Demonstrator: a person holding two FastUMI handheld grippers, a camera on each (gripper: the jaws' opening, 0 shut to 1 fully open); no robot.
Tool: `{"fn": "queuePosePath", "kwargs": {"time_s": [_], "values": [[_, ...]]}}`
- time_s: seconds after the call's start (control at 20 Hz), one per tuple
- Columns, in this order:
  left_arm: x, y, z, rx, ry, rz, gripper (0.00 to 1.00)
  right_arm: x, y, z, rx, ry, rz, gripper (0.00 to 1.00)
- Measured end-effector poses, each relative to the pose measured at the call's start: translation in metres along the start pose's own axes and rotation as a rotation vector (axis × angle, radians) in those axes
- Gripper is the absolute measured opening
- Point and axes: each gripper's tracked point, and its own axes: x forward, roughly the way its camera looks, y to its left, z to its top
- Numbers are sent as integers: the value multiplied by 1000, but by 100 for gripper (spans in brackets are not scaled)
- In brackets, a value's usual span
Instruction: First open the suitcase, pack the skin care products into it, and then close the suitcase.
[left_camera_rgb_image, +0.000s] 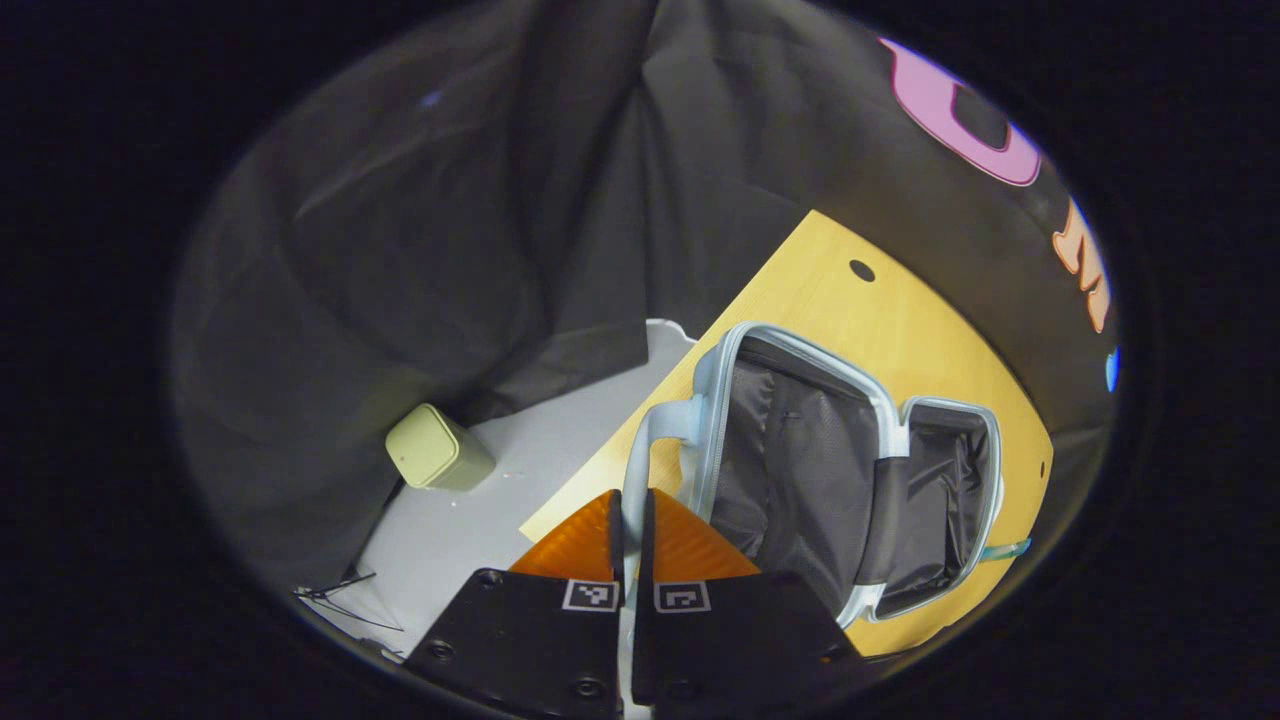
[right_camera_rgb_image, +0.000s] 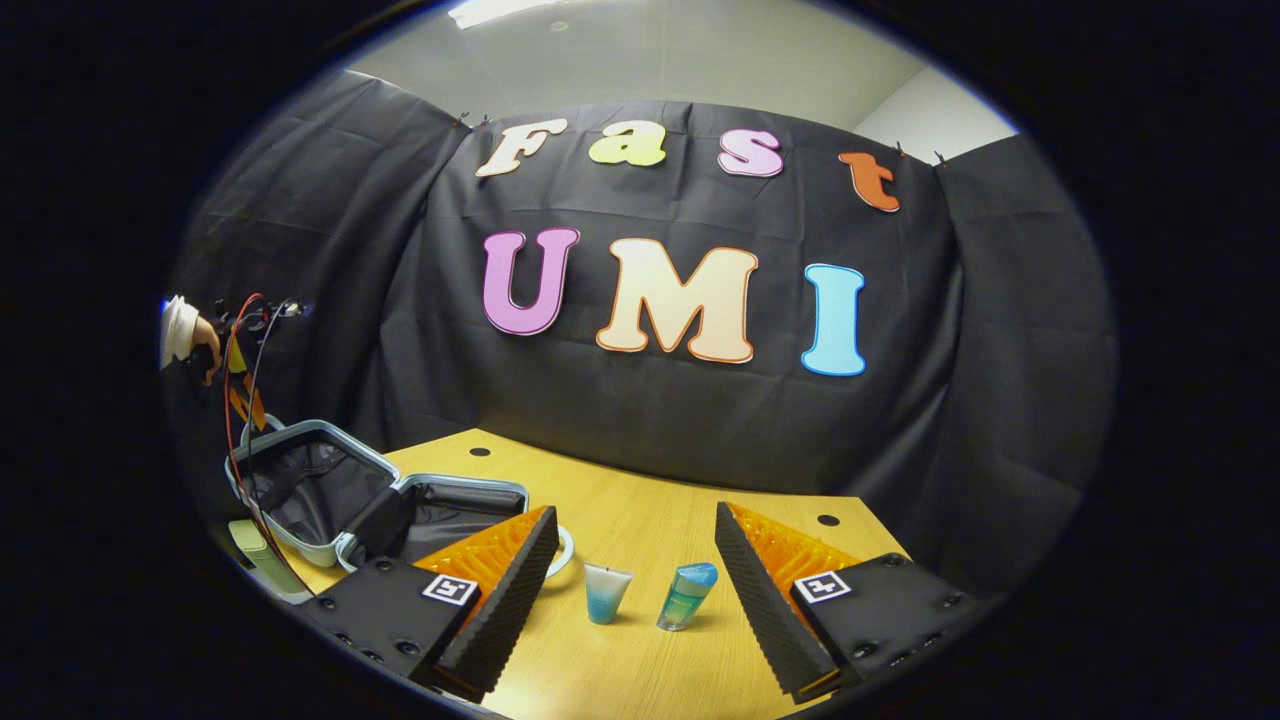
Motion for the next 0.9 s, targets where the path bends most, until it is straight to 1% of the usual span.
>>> {"fn": "queuePosePath", "kwargs": {"time_s": [0.25, 0.3, 0.35, 0.45, 0.55, 0.6, 0.75, 0.8, 0.9], "values": [[40, 18, -19, -26, 47, -29, 0, -5, -2, 1, 12, 6, -34, 99], [46, 22, -21, -28, 55, -27, 0, -6, -3, 1, 20, 8, -42, 100], [51, 26, -24, -27, 64, -25, 1, -7, -5, 0, 26, 11, -48, 99], [57, 27, -29, -22, 77, -13, 5, -8, -9, -3, 22, 19, -63, 99], [54, 28, -28, 1, 68, -20, 12, -11, -14, -5, 20, 26, -75, 99], [50, 28, -24, 17, 58, -18, 34, -11, -16, -7, 23, 28, -80, 99], [26, 25, -13, 79, -2, 25, 100, -12, -21, -11, 37, 35, -88, 99], [18, 18, -11, 92, -24, 21, 93, -12, -22, -12, 38, 37, -88, 99], [-7, -10, -9, 131, -78, -8, 96, -10, -27, -14, 37, 41, -86, 99]]}}
